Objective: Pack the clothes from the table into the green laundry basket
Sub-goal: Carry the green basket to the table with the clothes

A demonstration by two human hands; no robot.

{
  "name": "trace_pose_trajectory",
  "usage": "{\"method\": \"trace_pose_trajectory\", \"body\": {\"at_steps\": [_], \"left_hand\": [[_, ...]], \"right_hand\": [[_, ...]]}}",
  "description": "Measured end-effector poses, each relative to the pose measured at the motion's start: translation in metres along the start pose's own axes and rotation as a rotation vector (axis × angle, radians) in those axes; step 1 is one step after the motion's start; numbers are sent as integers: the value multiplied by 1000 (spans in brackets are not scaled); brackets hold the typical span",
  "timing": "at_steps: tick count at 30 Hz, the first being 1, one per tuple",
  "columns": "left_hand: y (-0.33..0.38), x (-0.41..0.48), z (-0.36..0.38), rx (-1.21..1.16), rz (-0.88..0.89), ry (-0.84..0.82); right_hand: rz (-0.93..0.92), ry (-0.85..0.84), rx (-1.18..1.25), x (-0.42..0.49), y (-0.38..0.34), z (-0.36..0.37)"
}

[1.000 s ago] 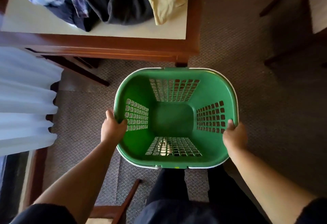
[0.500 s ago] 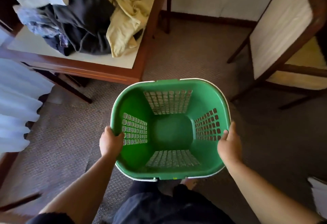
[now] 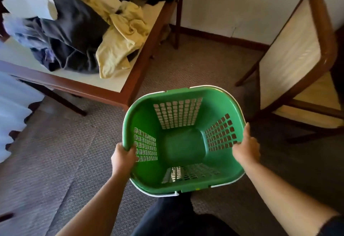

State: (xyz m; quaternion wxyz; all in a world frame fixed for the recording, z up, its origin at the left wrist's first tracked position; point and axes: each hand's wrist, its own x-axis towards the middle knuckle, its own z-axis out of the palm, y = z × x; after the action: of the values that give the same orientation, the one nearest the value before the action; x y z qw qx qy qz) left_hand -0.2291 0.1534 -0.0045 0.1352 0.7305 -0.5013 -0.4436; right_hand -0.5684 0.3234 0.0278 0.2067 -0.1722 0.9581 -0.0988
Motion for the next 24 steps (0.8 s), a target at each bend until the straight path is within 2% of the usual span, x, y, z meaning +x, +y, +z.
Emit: {"method": "trace_pose_trajectory", "body": {"at_steps": [6,12,19,24], "left_hand": [[40,15,40,-149,-132,-76],[73,29,72,-368,-252,-84],[93,26,114,-566,-381,53],[119,8,156,-726,-470,239]], "right_hand": [[-72,-95,5,73,-30,-33],[-177,-128,-158,133,-59,-43],[-176,-265,-262,197,-102,-37],[-382,-272,-308,240,-131,-44]]}}
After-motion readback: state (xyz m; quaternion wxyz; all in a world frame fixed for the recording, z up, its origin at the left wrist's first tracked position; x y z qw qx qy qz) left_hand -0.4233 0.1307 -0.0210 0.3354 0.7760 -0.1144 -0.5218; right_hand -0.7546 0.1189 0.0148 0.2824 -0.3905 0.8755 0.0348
